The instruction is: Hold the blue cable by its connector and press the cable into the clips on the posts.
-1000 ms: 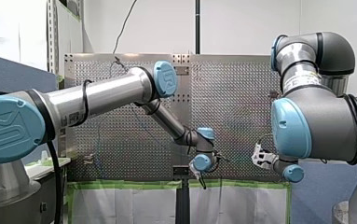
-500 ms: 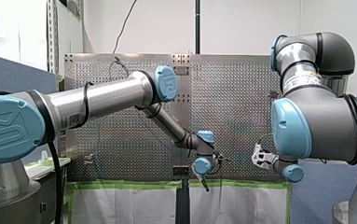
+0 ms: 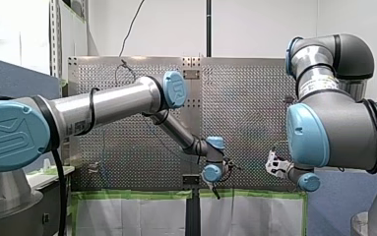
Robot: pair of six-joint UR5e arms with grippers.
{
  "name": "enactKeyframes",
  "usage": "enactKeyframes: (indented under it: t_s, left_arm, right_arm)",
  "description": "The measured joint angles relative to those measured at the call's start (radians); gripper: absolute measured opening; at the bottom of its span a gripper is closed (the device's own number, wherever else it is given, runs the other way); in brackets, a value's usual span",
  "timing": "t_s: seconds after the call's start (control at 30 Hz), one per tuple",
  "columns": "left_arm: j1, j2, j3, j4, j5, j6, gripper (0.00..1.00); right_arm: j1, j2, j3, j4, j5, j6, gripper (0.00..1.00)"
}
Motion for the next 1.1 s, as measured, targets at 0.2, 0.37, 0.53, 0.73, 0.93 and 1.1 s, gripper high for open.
enactKeyframes:
  t_s: [0.2, 0.37, 0.53, 0.73, 0.93, 1.1]
  left_arm:
    - [0.0, 0.001, -0.023, 0.003, -0.005, 0.013, 0.0]
    - [-0.006, 0.001, -0.033, 0.003, -0.005, 0.029, 0.0]
    - [-0.016, 0.001, -0.047, 0.006, -0.006, 0.046, 0.0]
    - [-0.011, 0.001, -0.04, 0.012, -0.001, 0.043, 0.0]
    - [-0.007, 0.001, -0.025, 0.014, 0.006, 0.032, 0.0]
    - [-0.004, -0.006, -0.02, 0.015, 0.008, 0.024, 0.0]
  right_arm:
    - [0.004, 0.0, 0.0, 0.001, -0.002, -0.003, 0.0]
    - [0.007, 0.001, -0.001, 0.0, -0.002, -0.006, 0.0]
    - [0.009, 0.001, -0.001, -0.001, -0.003, -0.008, 0.0]
    - [0.009, 0.003, -0.002, -0.001, -0.003, -0.008, 0.0]
    - [0.008, 0.003, -0.003, -0.001, -0.001, -0.004, 0.0]
    - [0.007, 0.004, -0.005, -0.003, 0.001, 0.0, 0.0]
